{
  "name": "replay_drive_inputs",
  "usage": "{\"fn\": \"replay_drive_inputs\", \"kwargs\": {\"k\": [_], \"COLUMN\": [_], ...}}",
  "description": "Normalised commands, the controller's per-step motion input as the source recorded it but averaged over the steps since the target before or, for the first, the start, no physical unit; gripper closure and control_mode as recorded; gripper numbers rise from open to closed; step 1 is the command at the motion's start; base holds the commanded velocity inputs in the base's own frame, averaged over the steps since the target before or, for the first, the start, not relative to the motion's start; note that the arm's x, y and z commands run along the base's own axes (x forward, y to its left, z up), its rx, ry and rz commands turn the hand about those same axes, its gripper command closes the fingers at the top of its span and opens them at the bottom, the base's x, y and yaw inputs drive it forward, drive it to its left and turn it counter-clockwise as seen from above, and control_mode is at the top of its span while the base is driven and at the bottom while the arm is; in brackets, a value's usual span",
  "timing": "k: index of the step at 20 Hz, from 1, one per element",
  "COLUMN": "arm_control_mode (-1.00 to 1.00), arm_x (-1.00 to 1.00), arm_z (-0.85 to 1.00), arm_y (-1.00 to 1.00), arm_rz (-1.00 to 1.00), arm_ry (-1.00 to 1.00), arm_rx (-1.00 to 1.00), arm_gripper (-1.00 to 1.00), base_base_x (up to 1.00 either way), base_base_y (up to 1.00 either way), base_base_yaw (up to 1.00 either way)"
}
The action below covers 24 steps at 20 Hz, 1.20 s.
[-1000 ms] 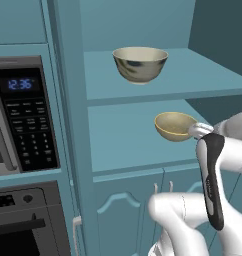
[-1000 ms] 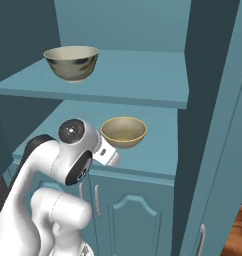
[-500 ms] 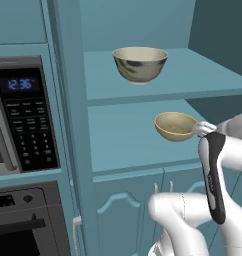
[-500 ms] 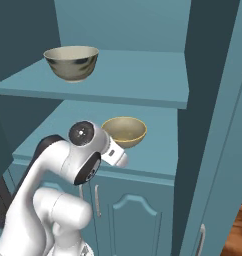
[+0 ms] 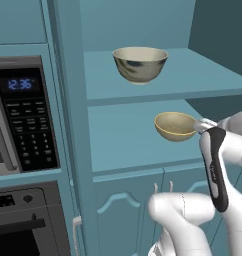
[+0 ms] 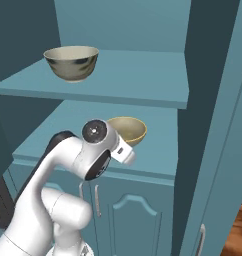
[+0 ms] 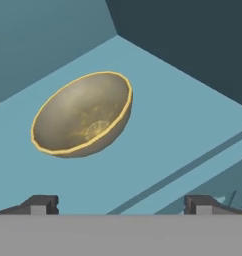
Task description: Pick up the bowls from the cabinet and place each bowl in front of a stool on the dining counter.
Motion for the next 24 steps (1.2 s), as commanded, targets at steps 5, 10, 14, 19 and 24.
{"fn": "replay_drive_inputs", "kwargs": {"k": [5,10,14,19,24], "arm_control_mode": [-1.0,-1.0,-1.0,-1.0,-1.0], "arm_x": [0.27,0.23,0.24,0.21,0.23], "arm_z": [-0.15,-0.19,-0.19,-0.15,-0.14], "arm_y": [-0.04,-0.07,-0.08,-0.06,-0.05], "arm_rz": [0.0,0.0,0.0,0.0,0.0], "arm_ry": [0.0,0.0,0.0,0.0,0.0], "arm_rx": [0.01,0.01,0.01,0.0,0.0], "arm_gripper": [-1.0,-1.0,-1.0,-1.0,-1.0], "base_base_x": [0.0,0.0,0.0,0.0,0.0], "base_base_y": [0.0,0.0,0.0,0.0,0.0], "base_base_yaw": [0.0,0.0,0.0,0.0,0.0]}}
